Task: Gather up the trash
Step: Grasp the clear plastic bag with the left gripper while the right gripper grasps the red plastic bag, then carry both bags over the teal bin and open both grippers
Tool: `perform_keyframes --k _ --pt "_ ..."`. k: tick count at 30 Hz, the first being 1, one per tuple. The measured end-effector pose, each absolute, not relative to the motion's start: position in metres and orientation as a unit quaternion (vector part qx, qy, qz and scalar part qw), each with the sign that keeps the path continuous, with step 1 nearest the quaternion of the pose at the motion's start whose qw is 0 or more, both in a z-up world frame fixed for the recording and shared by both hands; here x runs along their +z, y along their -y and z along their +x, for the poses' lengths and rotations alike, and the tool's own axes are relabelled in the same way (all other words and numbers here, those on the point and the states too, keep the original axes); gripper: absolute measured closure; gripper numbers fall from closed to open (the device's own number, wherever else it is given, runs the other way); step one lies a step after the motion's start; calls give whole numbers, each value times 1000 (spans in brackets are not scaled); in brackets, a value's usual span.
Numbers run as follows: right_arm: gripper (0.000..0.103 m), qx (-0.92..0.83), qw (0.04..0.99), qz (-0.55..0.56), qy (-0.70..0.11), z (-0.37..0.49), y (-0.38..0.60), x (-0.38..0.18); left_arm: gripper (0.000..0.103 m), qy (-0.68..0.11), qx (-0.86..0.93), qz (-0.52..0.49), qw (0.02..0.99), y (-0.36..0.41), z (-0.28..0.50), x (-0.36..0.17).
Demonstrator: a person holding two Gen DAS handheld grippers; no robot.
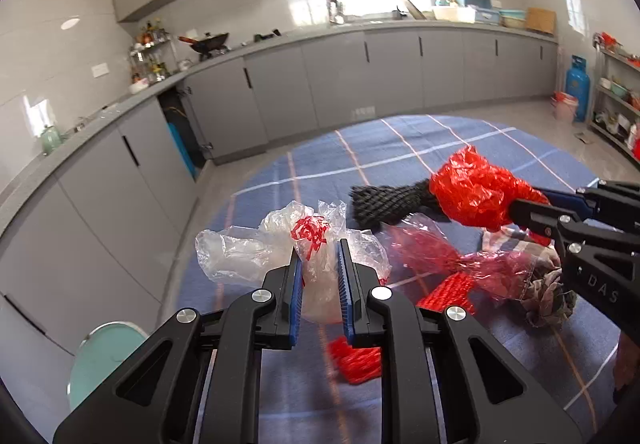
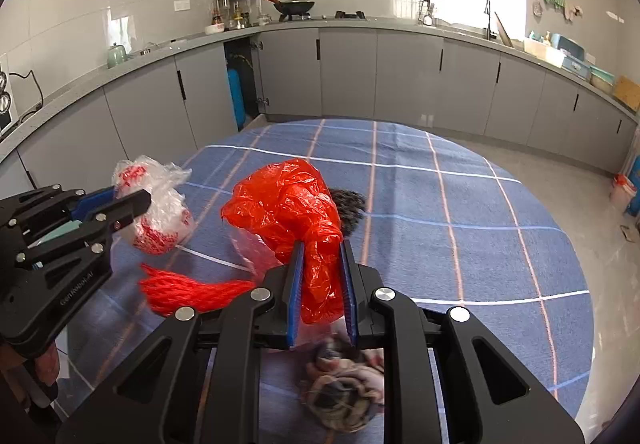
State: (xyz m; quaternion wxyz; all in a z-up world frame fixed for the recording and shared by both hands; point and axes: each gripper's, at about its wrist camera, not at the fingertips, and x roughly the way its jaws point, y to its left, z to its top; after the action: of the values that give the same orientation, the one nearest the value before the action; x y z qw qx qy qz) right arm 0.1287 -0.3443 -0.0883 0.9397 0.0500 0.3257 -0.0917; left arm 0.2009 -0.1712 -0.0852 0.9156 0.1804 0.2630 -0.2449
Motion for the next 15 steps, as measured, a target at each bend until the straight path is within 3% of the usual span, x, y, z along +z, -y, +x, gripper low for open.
perform_keyframes --k 15 --pt "85 -41 948 28 -314 135 281 -77 86 -247 -168 173 939 99 188 -69"
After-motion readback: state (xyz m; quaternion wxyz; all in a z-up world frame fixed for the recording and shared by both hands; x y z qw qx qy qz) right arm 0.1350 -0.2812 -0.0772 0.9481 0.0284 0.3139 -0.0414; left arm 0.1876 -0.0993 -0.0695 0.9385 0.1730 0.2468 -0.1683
